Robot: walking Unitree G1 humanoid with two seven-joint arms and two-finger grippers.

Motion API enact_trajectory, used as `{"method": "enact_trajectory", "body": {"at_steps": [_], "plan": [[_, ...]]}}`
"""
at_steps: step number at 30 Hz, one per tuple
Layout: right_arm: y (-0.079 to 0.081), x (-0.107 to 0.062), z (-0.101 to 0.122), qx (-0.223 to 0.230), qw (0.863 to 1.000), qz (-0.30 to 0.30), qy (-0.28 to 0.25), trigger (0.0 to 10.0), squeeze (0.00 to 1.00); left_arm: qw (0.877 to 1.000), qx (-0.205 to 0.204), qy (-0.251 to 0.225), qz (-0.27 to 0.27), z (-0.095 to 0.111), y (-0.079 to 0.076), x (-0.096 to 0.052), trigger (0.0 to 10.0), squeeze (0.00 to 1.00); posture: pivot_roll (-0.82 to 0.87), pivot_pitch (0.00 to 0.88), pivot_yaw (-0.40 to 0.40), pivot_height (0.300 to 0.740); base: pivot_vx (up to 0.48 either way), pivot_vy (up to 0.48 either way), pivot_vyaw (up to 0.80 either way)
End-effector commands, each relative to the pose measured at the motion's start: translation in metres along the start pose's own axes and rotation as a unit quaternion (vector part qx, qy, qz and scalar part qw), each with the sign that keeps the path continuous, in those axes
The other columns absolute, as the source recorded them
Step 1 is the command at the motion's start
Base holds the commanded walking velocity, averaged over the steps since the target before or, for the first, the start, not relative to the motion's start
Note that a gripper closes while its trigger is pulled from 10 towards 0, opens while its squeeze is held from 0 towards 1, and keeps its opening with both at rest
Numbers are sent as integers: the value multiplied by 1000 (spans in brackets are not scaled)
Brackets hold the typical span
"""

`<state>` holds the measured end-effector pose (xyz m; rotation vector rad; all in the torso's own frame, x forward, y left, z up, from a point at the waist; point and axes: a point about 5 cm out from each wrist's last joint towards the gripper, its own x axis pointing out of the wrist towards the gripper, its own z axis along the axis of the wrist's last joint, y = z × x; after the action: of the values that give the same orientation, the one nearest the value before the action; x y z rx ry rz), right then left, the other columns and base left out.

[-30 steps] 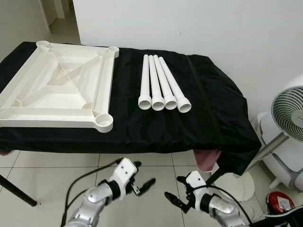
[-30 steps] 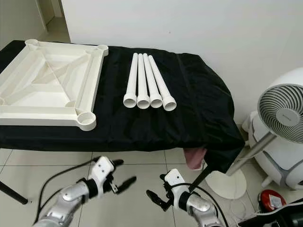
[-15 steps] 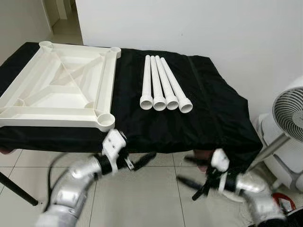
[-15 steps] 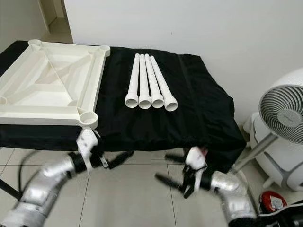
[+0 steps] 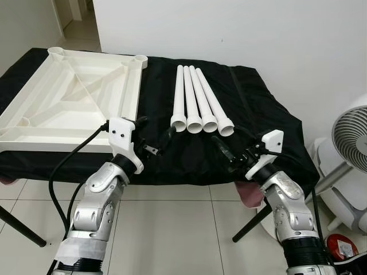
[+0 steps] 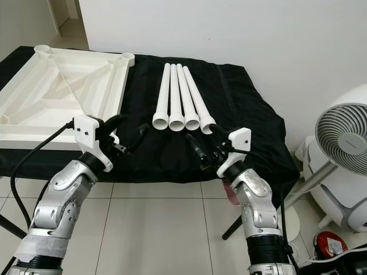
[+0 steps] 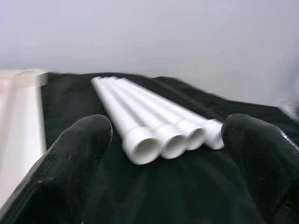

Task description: Building children table

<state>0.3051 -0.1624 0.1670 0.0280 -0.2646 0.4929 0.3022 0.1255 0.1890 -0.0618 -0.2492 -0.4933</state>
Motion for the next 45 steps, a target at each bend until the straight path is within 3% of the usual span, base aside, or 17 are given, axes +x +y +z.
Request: {"method": "enact_trajectory", "body": {"at_steps": [1,2,5,7,10,15,19,22,26,32,45], "plan": [[-3,2,-2,-1,999,-50,7,10000,0,999,13,25,40,-5,4,4,10000,0,11,0,-80,740,0,0,0],[-3,2,-2,-1,999,-50,7,10000,0,999,13,25,40,-5,4,4,10000,0,11,0,-80,740,0,0,0],[-6,10,-7,-32,985,-164,36,10000,0,984,-2,53,172,-8,24,14,10000,0,4,0,-65,740,0,0,0],[-6,12,-5,-48,981,-184,33,10000,0,977,-24,54,204,-10,26,17,10000,0,7,0,-61,740,0,0,0],[-5,13,-5,-47,980,-191,32,10000,0,976,-25,52,208,-11,24,21,10000,0,6,0,-61,740,0,0,0],[-5,11,-3,-49,975,-215,12,10000,0,979,16,37,202,-2,24,25,10000,0,0,0,-52,740,0,0,0],[-6,0,-1,-59,970,-235,-2,10000,0,984,20,16,174,2,24,9,10000,0,-1,0,-53,740,0,0,0],[-4,-4,-2,-70,969,-237,-2,10000,0,985,13,34,168,-4,24,-1,10000,0,-1,0,-52,740,0,0,0],[-1,-11,-10,-75,969,-235,13,10000,0,981,41,52,182,-13,29,-13,10000,0,10,0,-70,740,0,0,0],[2,-9,-14,-77,971,-225,18,10000,0,976,39,42,209,-9,38,-15,10000,0,22,0,-89,740,0,0,0],[-2,-5,-11,-91,972,-217,13,10000,0,978,50,29,200,-2,41,-17,10000,0,37,0,-98,740,0,0,0]]}}
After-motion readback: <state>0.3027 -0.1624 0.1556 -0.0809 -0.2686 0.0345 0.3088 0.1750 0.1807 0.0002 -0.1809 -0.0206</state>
